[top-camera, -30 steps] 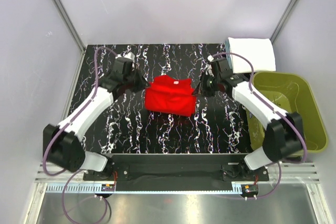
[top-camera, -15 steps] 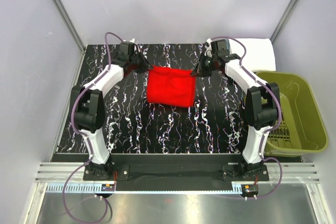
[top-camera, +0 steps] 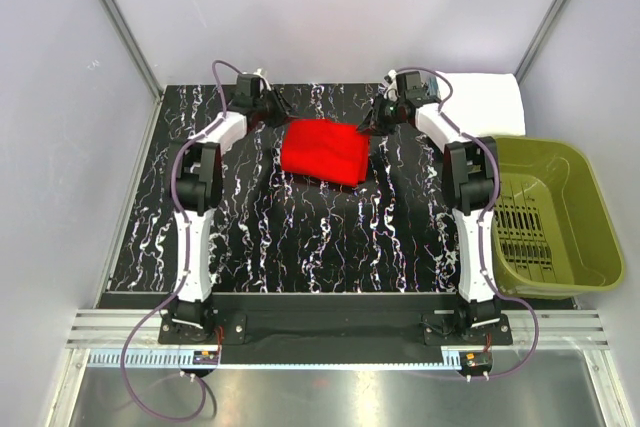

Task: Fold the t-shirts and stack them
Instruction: Fold the tshirt, then neatly place the folded tshirt to the corner

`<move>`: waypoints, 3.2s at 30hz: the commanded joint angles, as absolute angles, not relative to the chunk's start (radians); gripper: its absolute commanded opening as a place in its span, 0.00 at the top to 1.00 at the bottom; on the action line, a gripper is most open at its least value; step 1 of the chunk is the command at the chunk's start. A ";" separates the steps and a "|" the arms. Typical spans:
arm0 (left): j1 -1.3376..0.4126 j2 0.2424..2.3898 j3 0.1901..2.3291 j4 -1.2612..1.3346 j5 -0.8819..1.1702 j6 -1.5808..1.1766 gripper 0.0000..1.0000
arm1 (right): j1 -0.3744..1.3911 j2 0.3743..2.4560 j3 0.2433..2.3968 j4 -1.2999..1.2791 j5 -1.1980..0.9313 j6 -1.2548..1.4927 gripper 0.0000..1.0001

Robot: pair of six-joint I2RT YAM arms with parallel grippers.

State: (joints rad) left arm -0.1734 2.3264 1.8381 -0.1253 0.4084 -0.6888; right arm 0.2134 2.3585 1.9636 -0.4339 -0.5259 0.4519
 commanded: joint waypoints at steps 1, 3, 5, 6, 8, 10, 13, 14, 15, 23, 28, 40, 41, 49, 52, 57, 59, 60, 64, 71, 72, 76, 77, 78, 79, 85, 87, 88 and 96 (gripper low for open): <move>-0.140 2.374 1.968 -0.003 0.486 -0.695 0.65 | 0.187 2.385 2.075 -0.356 -0.555 0.469 0.68; -0.126 2.385 2.008 0.041 0.520 -0.727 0.57 | 0.180 2.395 2.129 -0.354 -0.542 0.468 0.52; -0.114 2.384 2.029 0.029 0.518 -0.701 0.42 | 0.179 2.373 2.140 -0.359 -0.532 0.445 0.42; -0.110 2.381 2.051 0.006 0.512 -0.684 0.39 | 0.178 2.362 2.137 -0.367 -0.520 0.419 0.39; -0.107 2.349 2.045 -0.064 0.512 -0.631 0.39 | 0.178 2.324 2.100 -0.397 -0.506 0.388 0.36; -0.116 2.272 1.953 -0.084 0.506 -0.592 0.39 | 0.178 2.297 2.053 -0.408 -0.509 0.376 0.36; -0.135 2.165 1.815 -0.168 0.448 -0.500 0.40 | 0.179 2.199 1.904 -0.375 -0.532 0.359 0.36; -0.138 2.146 1.786 -0.188 0.422 -0.465 0.40 | 0.179 2.181 1.835 -0.359 -0.534 0.356 0.36; -0.138 2.129 1.731 -0.201 0.423 -0.456 0.39 | 0.179 2.171 1.813 -0.344 -0.532 0.341 0.36; -0.176 2.031 1.472 -0.236 0.456 -0.469 0.41 | 0.179 2.123 1.675 -0.356 -0.607 0.324 0.29; -0.192 1.908 1.301 -0.138 0.408 -0.466 0.38 | 0.183 2.082 1.565 -0.321 -0.690 0.293 0.31; -0.192 1.919 1.219 -0.081 0.474 -0.476 0.37 | 0.238 2.071 1.474 -0.279 -0.687 0.282 0.42; -0.192 1.924 1.218 -0.083 0.480 -0.479 0.40 | 0.241 2.075 1.474 -0.279 -0.693 0.282 0.42; -0.202 1.911 1.187 -0.139 0.496 -0.514 0.79 | 0.278 2.034 1.373 -0.291 -0.669 0.255 0.60; -0.209 1.882 1.163 -0.207 0.480 -0.517 0.94 | 0.285 1.991 1.293 -0.273 -0.657 0.262 0.70; -0.230 1.806 1.105 -0.245 0.457 -0.515 0.99 | 0.307 1.924 1.182 -0.242 -0.650 0.267 0.97; -0.241 1.780 1.085 -0.273 0.451 -0.517 1.00 | 0.310 1.896 1.148 -0.233 -0.653 0.285 1.00; -0.245 1.767 1.074 -0.278 0.446 -0.526 1.00 | 0.311 1.869 1.117 -0.233 -0.658 0.291 1.00; -0.284 1.688 0.978 -0.321 0.413 -0.572 1.00 | 0.337 1.792 1.017 -0.226 -0.654 0.330 1.00; -0.301 1.589 0.824 -0.264 0.437 -0.666 0.65 | 0.360 1.663 0.825 -0.182 -0.629 0.388 0.79; -0.299 1.595 0.857 -0.287 0.433 -0.638 0.58 | 0.360 1.632 0.824 -0.198 -0.617 0.385 0.77; -0.285 1.626 1.006 -0.422 0.286 -0.519 0.43 | 0.356 1.565 0.911 -0.320 -0.527 0.329 0.49; -0.276 1.637 1.026 -0.414 0.250 -0.502 0.43 | 0.351 1.566 0.942 -0.362 -0.512 0.315 0.45; -0.270 1.638 1.035 -0.382 0.227 -0.471 0.43 | 0.338 1.586 1.004 -0.371 -0.506 0.301 0.44; -0.264 1.640 1.026 -0.335 0.191 -0.460 0.43 | 0.328 1.604 1.037 -0.377 -0.512 0.273 0.44; -0.190 1.710 1.037 -0.106 0.320 -0.449 0.41 | 0.293 1.807 1.301 -0.385 -0.508 0.097 0.42; -0.169 1.755 1.069 -0.116 0.353 -0.437 0.41 | 0.273 1.898 1.398 -0.409 -0.541 0.057 0.44; -0.164 1.767 1.078 -0.127 0.362 -0.427 0.41 | 0.264 1.923 1.426 -0.417 -0.558 0.049 0.44; -0.149 1.882 1.150 -0.127 0.433 -0.373 0.41 | 0.239 2.097 1.593 -0.451 -0.630 -0.052 0.37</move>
State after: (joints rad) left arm -0.1509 1.8530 1.0943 -0.1783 0.3721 -0.4152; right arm 0.2344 2.0537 1.4937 -0.4160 -0.5789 0.0349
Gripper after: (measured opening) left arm 0.591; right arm 0.611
